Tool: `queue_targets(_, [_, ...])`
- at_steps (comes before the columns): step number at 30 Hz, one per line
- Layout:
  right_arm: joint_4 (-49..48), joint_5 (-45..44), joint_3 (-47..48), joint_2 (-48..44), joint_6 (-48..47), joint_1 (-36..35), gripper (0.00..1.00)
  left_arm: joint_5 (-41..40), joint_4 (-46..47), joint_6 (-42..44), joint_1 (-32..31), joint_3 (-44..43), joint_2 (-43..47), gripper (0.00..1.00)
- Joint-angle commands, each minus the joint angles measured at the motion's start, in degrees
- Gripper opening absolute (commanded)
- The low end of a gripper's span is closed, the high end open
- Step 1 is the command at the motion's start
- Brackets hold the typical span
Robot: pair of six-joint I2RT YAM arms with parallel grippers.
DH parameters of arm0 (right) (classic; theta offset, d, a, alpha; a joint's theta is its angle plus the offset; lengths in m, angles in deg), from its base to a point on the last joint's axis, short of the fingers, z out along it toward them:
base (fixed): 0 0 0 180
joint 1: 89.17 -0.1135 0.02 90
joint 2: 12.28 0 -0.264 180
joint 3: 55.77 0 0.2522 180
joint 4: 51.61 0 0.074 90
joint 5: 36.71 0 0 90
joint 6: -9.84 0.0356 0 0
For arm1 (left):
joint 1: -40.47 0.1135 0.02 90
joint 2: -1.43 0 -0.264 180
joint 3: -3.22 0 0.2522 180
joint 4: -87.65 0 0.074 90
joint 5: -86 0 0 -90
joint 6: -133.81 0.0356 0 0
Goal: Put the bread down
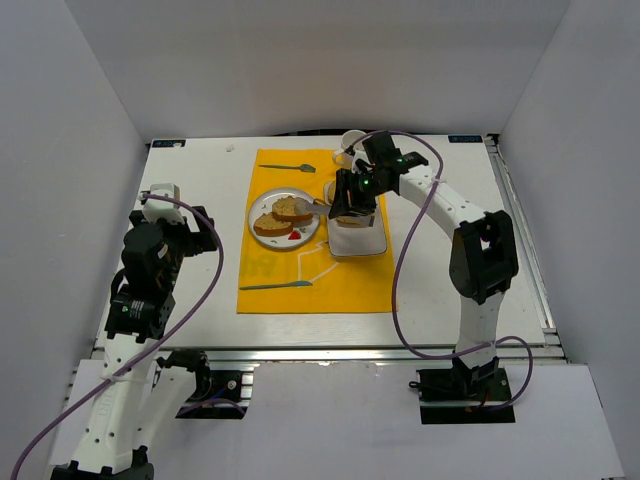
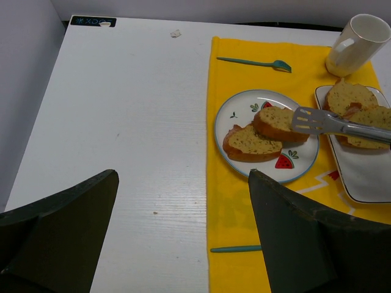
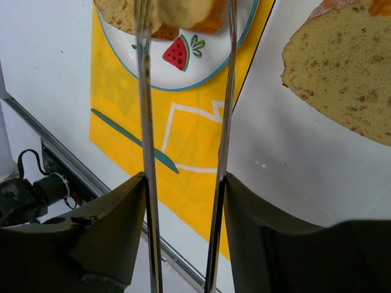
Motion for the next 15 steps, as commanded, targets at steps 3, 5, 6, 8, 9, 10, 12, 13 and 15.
queue_targets(3, [-1.81,-0.31,3.19,-1.45,-0.55,-0.03,0.60,-0.36,-0.68,-0.67,-0.14,-0.40,0.52,0.98])
queue_targets(5, [-1.20,-0.75,3.63,-1.98,-0.81,-0.03,0.60,-0.28,-0.42,-0.76,-0.14,-0.49,0.43,0.98])
queue_targets(6, [-0.84,-1.36,3.89,-2.07,-0.90,-0.03,0.60,-0.10,-0.33,-0.76,-0.14,-0.49,0.43,0.98])
queue_targets(8, [-0.05,-2.33,4.51,-2.60,-1.16,-0.03,0.60,-0.01,-0.15,-0.76,-0.14,-0.49,0.26,0.98])
queue_targets(9, [0.21,-2.60,4.77,-2.77,-1.25,-0.03,0.60,0.16,-0.07,-0.76,-0.14,-0.58,0.17,0.98])
queue_targets(10, [0.48,-3.38,5.12,-3.38,-1.51,-0.03,0.60,0.16,0.02,-0.76,-0.14,-0.67,0.17,0.98])
queue_targets(12, [1.61,-4.35,5.65,-4.00,-1.69,-0.03,0.61,0.51,0.02,-0.68,-0.14,-0.76,0.08,0.98])
queue_targets(13, [2.06,-4.71,6.00,-4.70,-1.78,-0.03,0.61,0.52,0.02,-0.59,-0.14,-0.76,0.08,0.98])
queue_targets(15, [4.07,-5.67,6.61,-5.41,-2.30,-0.03,0.61,0.52,-0.07,-0.50,-0.14,-0.67,0.17,0.98])
